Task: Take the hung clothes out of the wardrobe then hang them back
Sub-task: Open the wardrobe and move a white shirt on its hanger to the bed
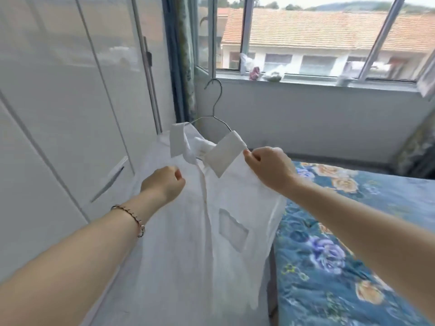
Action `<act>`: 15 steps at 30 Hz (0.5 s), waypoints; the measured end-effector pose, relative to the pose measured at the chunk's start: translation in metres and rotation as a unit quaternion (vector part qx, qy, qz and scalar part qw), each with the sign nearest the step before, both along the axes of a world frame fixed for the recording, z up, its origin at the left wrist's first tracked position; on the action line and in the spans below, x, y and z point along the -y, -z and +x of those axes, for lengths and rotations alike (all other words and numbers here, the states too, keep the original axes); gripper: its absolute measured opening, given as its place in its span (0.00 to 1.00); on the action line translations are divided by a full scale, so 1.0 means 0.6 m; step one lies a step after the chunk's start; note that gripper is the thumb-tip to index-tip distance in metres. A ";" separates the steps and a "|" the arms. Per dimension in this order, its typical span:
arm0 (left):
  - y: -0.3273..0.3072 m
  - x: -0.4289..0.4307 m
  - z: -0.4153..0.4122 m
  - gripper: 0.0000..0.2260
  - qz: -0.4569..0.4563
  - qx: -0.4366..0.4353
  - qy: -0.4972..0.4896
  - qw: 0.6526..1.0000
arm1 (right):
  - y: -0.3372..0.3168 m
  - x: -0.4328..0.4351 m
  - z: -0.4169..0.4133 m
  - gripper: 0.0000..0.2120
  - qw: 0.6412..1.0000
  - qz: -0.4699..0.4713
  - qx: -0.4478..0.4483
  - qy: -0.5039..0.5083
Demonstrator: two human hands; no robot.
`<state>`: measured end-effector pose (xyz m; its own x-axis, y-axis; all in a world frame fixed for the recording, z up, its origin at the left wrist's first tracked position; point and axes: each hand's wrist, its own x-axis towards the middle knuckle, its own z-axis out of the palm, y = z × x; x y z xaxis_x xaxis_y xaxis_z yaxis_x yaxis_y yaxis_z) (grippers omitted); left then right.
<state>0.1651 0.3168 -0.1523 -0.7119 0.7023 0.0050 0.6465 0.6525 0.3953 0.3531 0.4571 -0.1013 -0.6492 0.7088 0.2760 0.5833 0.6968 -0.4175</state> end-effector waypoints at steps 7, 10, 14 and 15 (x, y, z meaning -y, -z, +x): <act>0.073 -0.225 0.115 0.07 0.001 -0.005 0.070 0.998 | 0.062 -0.114 0.165 0.26 0.996 0.014 0.046 0.078; 0.092 -0.297 0.152 0.09 -0.014 -0.012 0.127 0.992 | 0.082 -0.127 0.212 0.25 0.993 0.004 0.050 0.111; 0.107 -0.363 0.195 0.09 -0.025 -0.019 0.213 0.977 | 0.098 -0.119 0.255 0.25 0.982 -0.011 0.024 0.184; 0.109 -0.374 0.203 0.09 -0.026 -0.018 0.235 0.971 | 0.099 -0.114 0.263 0.25 0.979 -0.009 0.014 0.202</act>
<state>0.2871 0.5414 -0.2176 -0.3119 0.9499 -0.0203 0.8910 0.2998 0.3410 0.5108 0.5253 -0.1606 -0.3220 0.9139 0.2472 0.8215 0.3995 -0.4068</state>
